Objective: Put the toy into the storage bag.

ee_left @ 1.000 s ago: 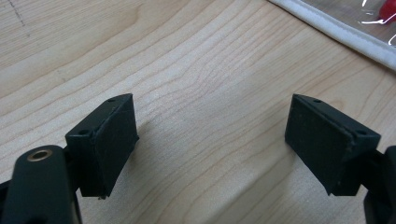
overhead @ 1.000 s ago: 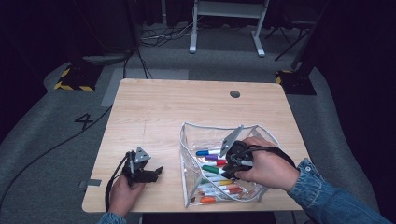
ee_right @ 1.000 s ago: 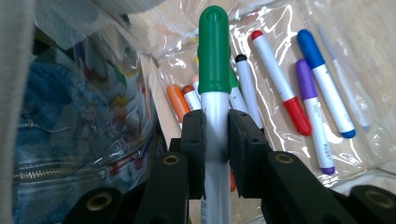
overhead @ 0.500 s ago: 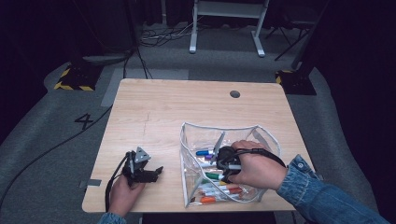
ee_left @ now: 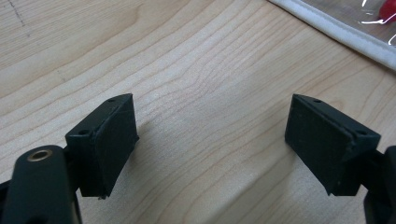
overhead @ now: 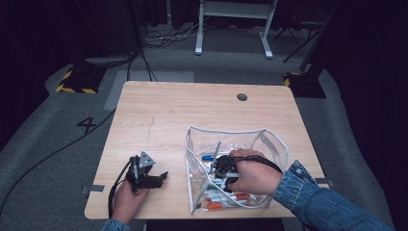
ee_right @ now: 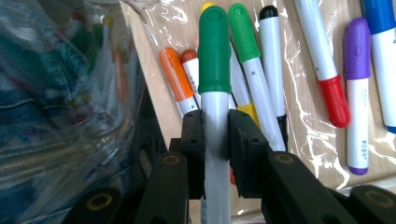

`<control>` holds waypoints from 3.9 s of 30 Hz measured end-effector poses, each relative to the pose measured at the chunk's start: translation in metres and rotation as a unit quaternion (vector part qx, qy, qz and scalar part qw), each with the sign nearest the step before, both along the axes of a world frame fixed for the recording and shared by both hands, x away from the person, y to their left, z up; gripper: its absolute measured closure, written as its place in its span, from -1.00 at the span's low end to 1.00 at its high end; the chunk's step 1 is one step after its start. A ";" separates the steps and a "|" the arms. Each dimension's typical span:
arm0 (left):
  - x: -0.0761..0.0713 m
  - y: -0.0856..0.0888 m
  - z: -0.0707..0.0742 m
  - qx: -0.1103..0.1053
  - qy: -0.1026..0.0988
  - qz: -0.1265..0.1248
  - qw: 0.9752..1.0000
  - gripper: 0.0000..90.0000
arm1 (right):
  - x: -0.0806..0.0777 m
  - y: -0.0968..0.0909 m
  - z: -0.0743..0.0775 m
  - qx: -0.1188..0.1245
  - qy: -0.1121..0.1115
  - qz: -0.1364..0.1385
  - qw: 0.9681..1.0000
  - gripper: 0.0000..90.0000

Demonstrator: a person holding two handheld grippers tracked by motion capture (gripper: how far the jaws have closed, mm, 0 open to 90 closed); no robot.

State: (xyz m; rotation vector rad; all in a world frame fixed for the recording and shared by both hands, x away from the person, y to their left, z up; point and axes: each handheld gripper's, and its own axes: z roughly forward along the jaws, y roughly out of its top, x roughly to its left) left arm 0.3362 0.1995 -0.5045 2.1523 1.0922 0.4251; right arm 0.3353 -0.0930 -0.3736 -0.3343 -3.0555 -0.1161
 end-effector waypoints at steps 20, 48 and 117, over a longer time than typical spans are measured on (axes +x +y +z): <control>0.000 0.000 0.000 0.000 0.000 0.000 1.000 -0.62 | 0.009 -0.033 0.054 0.148 -0.083 -0.058 0.984 0.28; -0.001 0.001 0.000 0.001 0.001 -0.001 1.000 -0.62 | 0.046 -0.196 0.103 0.249 -0.186 -0.267 0.912 0.23; 0.000 0.001 0.000 0.002 0.000 -0.002 1.000 -0.62 | 0.046 -0.235 -0.039 0.187 -0.101 -0.352 0.912 0.71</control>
